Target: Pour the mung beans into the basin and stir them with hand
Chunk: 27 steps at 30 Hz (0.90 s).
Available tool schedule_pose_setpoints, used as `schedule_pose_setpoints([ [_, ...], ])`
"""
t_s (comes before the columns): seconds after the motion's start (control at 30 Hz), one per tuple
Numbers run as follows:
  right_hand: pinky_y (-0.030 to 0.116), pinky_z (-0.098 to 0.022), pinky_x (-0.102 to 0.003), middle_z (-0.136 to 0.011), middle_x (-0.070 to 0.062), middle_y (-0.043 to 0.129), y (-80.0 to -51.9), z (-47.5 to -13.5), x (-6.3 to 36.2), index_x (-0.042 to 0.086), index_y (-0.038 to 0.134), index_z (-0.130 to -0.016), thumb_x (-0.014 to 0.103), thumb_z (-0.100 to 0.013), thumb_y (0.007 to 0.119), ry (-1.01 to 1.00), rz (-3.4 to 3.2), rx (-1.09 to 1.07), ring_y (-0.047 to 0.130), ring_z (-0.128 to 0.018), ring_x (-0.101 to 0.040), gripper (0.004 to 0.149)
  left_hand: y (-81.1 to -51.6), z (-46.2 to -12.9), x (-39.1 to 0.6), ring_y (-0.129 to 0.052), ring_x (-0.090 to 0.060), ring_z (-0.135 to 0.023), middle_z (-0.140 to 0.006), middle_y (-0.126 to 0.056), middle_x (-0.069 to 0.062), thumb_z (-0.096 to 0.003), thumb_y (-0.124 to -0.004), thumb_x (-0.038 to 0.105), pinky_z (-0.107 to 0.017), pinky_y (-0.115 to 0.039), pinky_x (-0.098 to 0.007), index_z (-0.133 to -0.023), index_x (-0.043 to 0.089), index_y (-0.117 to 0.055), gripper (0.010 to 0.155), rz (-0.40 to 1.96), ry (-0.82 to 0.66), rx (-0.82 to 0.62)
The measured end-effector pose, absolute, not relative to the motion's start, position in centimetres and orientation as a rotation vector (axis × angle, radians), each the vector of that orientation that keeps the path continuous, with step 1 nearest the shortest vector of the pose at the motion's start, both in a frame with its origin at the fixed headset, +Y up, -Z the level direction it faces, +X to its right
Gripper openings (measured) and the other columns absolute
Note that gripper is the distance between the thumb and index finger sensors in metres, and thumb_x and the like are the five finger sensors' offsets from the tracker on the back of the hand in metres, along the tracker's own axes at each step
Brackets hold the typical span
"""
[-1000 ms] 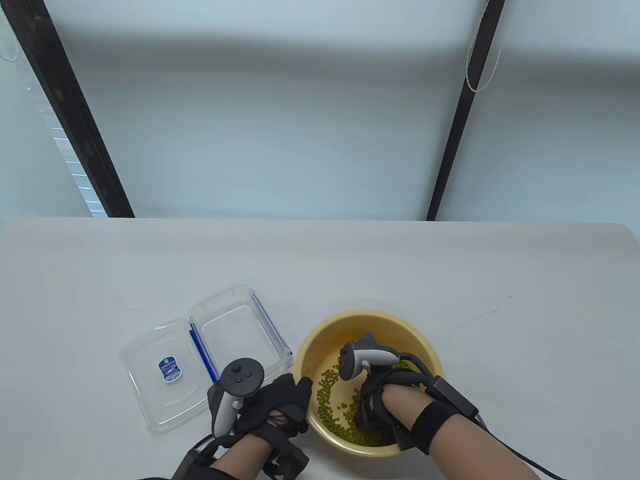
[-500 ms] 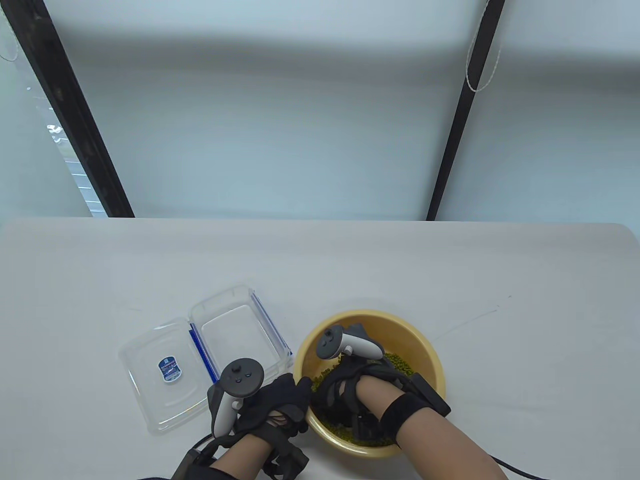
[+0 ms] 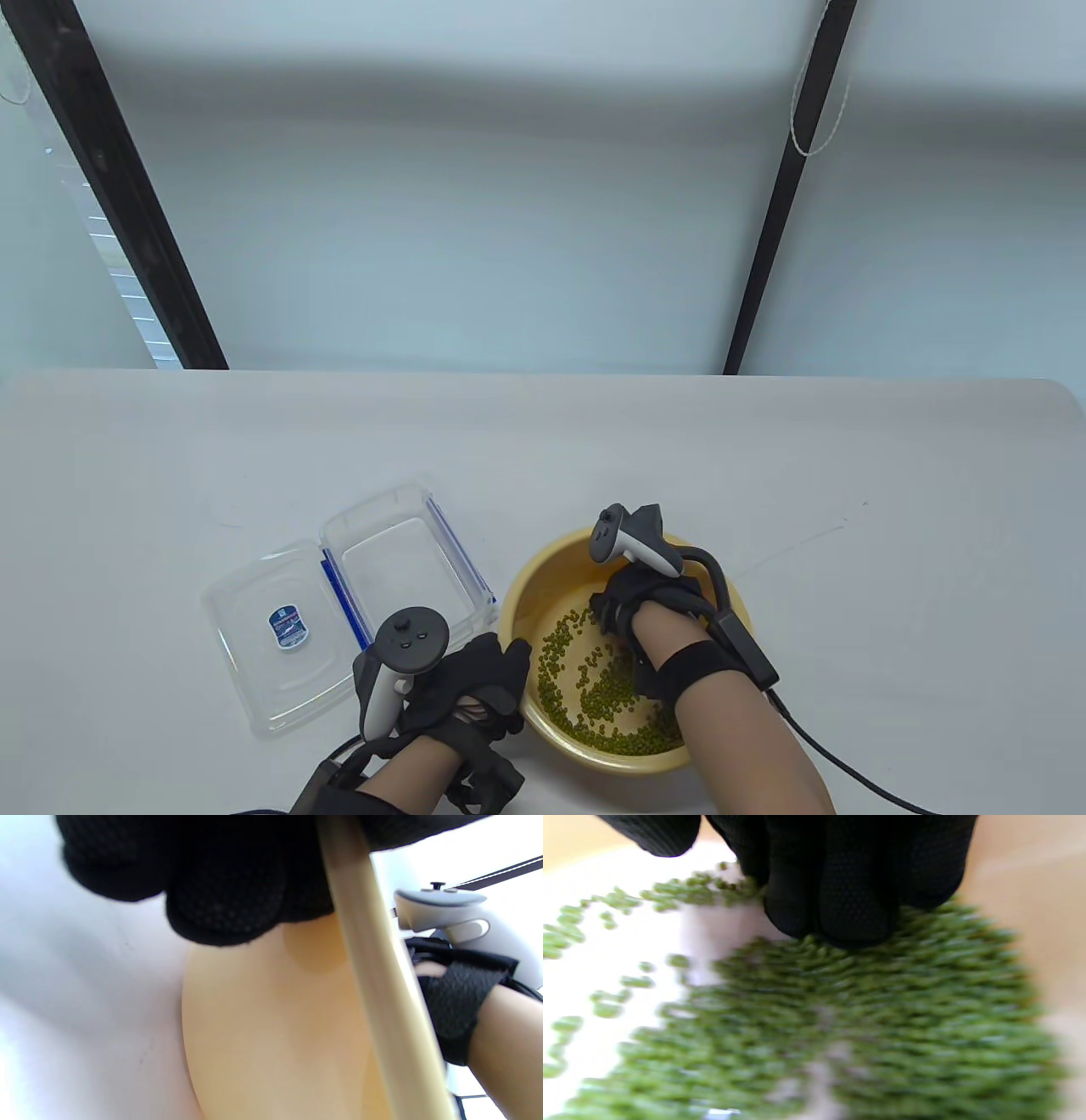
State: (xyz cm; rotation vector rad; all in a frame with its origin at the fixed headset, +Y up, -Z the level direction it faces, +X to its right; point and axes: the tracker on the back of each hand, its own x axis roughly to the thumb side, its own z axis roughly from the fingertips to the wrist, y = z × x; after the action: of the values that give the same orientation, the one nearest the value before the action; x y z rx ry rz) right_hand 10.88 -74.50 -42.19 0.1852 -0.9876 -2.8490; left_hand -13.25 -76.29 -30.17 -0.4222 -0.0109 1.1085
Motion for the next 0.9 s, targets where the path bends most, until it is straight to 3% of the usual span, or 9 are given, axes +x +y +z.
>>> schedule_pose_setpoints([
  [0.23, 0.083, -0.045, -0.037, -0.075, -0.003, 0.093, -74.8, -39.5, 11.3, 0.009, 0.069, -0.091, 0.055, -0.047, 0.067, -1.26, -2.551, 0.054, 0.101, -0.051, -0.023, 0.064, -76.3, -30.2, -13.2, -0.105, -0.012, -0.036, -0.052, -0.095, 0.003, -0.059, -0.063, 0.051, -0.03, -0.092, -0.033, -0.092, -0.005, -0.059, 0.064, 1.109, -0.005, -0.42],
  [0.6, 0.083, -0.044, -0.038, -0.07, -0.003, 0.096, -76.2, -34.9, 7.5, 0.007, 0.074, -0.085, 0.055, -0.046, 0.067, -1.637, -2.489, -0.349, 0.102, -0.047, -0.023, 0.063, -76.3, -30.2, -13.2, -0.104, -0.012, -0.036, -0.052, -0.095, 0.003, -0.059, -0.062, 0.051, -0.03, -0.092, -0.033, -0.092, -0.004, -0.059, 0.064, 1.111, -0.004, -0.42],
  [0.9, 0.082, -0.048, -0.038, -0.078, -0.001, 0.091, -76.8, -35.9, 5.1, 0.011, 0.066, -0.09, 0.054, -0.049, 0.063, -1.879, -2.65, -0.426, 0.1, -0.054, -0.022, 0.06, -76.4, -30.3, -13.2, -0.104, -0.012, -0.036, -0.052, -0.095, 0.003, -0.0589, -0.063, 0.051, -0.03, -0.092, -0.033, -0.092, -0.004, -0.059, 0.065, 1.115, -0.014, -0.422],
])
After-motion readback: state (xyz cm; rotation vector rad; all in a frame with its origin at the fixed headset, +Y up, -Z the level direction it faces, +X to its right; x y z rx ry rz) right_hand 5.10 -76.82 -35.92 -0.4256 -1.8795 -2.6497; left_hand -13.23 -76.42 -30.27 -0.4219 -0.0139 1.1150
